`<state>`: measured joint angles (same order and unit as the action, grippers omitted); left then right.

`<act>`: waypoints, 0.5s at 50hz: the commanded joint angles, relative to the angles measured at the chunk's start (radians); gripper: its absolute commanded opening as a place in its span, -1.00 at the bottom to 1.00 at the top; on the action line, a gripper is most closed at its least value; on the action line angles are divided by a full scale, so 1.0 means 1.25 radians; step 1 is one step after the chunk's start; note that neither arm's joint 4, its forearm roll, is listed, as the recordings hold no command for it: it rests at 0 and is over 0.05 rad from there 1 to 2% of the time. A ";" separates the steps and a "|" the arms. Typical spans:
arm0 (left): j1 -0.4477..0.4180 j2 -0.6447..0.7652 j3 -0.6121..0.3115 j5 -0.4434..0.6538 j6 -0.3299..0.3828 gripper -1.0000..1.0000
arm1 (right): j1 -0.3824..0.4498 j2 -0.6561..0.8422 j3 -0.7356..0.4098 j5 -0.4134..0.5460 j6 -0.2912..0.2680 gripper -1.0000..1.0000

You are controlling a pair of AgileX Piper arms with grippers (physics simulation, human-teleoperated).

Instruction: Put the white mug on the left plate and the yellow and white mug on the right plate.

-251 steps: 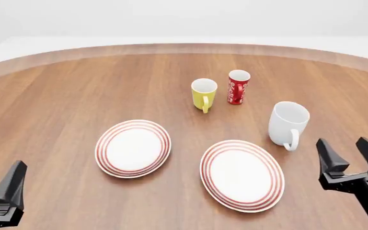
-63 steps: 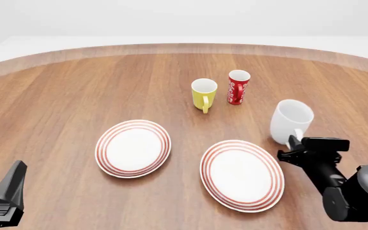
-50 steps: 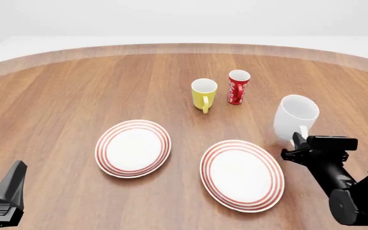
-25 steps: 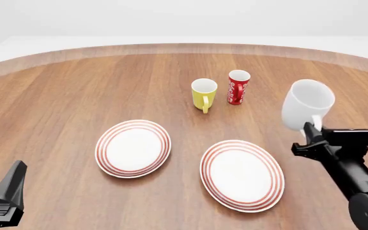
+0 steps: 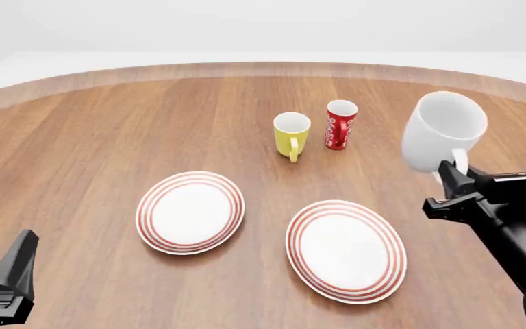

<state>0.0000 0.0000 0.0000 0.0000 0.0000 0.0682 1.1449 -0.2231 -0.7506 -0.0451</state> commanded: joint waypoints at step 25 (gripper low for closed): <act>0.000 0.000 0.000 0.000 0.000 1.00 | 0.126 -0.120 -0.093 0.176 -0.026 -1.00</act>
<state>0.0000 0.0000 0.0000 0.0000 0.0000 0.1760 0.9320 -0.2756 -0.5217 -0.0713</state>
